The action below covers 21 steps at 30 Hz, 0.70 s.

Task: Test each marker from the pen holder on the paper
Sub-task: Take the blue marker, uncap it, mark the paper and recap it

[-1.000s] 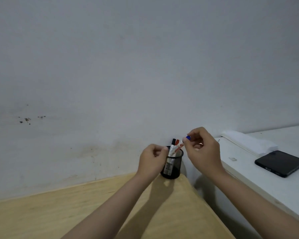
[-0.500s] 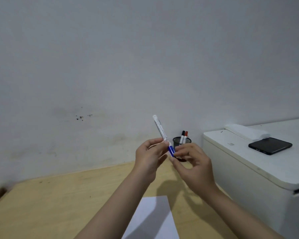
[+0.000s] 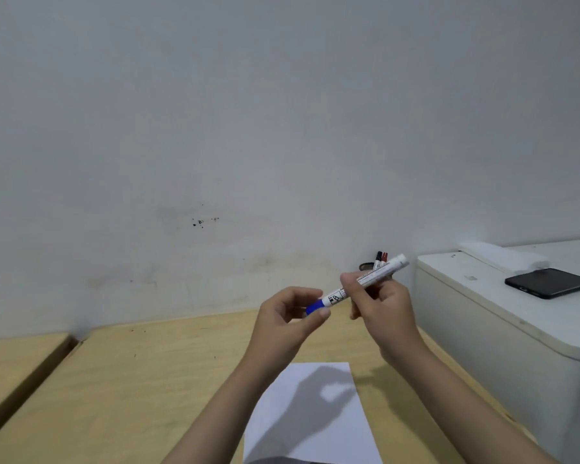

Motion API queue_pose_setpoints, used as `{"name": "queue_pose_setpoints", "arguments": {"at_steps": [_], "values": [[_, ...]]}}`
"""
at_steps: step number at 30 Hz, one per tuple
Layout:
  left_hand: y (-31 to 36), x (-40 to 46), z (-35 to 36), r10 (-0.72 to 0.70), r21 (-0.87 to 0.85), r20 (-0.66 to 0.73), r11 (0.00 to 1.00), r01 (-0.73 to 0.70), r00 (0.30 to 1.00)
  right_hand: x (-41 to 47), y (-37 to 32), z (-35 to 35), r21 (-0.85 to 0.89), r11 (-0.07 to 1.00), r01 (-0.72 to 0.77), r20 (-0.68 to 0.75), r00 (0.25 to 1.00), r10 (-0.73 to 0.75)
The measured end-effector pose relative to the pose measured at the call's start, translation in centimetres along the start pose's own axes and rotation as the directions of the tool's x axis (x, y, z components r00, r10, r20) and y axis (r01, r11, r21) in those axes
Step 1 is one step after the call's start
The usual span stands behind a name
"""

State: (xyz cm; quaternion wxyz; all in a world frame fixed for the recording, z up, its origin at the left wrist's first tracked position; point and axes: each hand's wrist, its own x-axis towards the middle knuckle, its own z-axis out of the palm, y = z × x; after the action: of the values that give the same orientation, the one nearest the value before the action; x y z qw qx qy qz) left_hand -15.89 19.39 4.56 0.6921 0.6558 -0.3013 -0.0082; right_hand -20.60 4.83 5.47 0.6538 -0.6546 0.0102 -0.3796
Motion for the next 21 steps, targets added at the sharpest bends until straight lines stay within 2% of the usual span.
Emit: {"name": "queue_pose_setpoints", "arguments": {"at_steps": [3, 6, 8, 12, 16, 21], "values": [[-0.7, -1.5, -0.6, 0.005, -0.002, -0.029, 1.0, -0.005, 1.0, -1.4, 0.5, -0.2, 0.051, 0.998, 0.024, 0.053, 0.998, -0.027], [-1.6, -2.9, -0.6, 0.026, 0.037, -0.055, 0.999, -0.024, 0.998, -3.1, 1.6, 0.2, 0.02, 0.999, 0.033, 0.174, 0.984, -0.036], [-2.2, -3.7, -0.6, 0.015, 0.063, -0.061, 0.998, -0.011, 0.998, -3.9, 2.5, 0.4, 0.0, 1.0, 0.022, 0.195, 0.981, -0.022], [-3.2, -4.8, -0.5, 0.011, 0.17, -0.036, 0.985, -0.005, 0.999, -4.5, 4.0, 0.1, 0.016, 1.0, -0.016, 0.23, 0.973, 0.012], [-4.1, -5.1, -0.6, 0.013, 0.219, -0.022, 0.976, -0.008, 1.0, -4.7, 4.4, -0.2, -0.007, 1.0, 0.03, 0.335, 0.942, -0.025], [-4.4, -3.9, -2.3, -0.11, 0.152, 0.014, 0.983, 0.106, 0.994, -4.3, 4.7, -0.9, 0.043, 0.999, 0.016, 0.337, 0.941, -0.03]]}}
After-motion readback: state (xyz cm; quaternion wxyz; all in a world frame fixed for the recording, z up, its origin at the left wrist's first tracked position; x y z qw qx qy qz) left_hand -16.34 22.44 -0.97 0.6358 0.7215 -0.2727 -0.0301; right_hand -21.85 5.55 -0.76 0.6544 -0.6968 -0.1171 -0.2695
